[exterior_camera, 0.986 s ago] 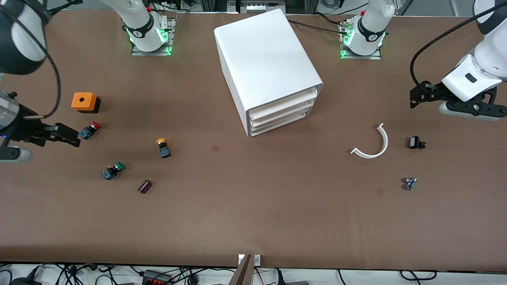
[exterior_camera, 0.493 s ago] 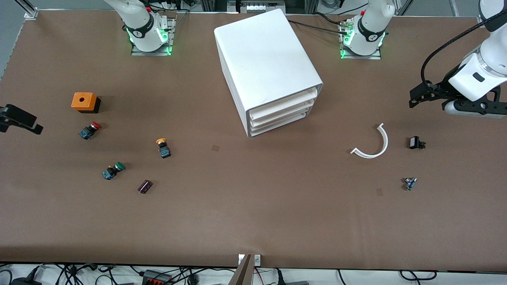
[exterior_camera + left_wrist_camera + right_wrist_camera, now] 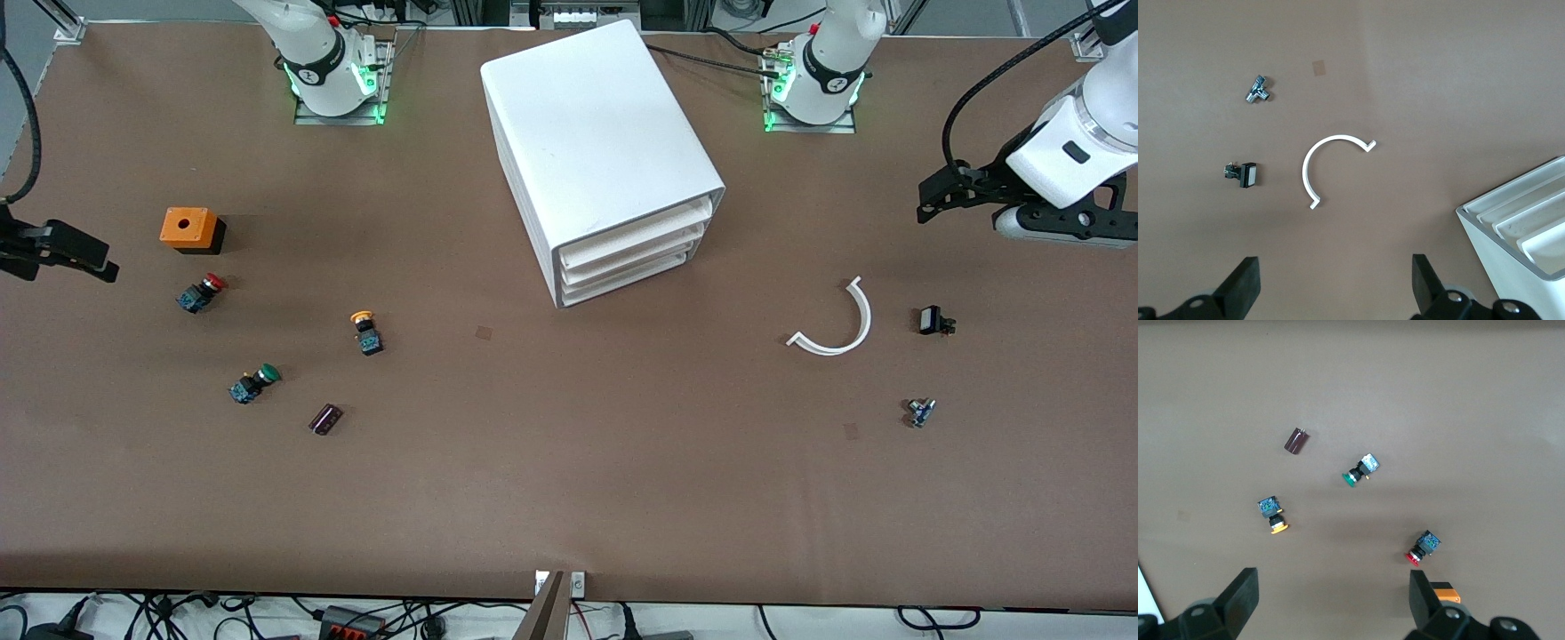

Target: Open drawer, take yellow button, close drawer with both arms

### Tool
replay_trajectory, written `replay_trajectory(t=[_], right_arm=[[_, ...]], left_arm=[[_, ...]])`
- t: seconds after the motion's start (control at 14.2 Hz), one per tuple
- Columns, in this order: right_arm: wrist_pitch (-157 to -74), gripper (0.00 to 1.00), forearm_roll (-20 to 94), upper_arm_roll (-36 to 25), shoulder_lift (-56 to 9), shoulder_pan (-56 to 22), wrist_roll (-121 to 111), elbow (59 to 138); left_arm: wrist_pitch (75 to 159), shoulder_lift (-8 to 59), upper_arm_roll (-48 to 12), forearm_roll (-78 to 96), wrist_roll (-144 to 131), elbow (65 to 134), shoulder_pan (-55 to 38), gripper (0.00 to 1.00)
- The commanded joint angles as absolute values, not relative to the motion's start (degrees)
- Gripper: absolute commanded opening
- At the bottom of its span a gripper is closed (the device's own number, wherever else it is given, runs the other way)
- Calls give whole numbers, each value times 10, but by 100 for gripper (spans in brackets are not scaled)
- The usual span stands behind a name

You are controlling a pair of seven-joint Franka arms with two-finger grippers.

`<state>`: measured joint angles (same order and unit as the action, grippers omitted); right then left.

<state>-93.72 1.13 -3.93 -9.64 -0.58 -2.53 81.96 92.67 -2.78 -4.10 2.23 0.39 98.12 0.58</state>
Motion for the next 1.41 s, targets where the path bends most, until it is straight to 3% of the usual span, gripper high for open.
replay_trajectory(t=[0.0,1.34], right_arm=[[-1002,100,1,-36,-7,-8,-32,952],[-977,100,-6,-36,-22,-7,-35,928]], left_arm=[[912,-18,-40,26,5,961,4,100],[911,-17,-40,26,5,960,3,100]])
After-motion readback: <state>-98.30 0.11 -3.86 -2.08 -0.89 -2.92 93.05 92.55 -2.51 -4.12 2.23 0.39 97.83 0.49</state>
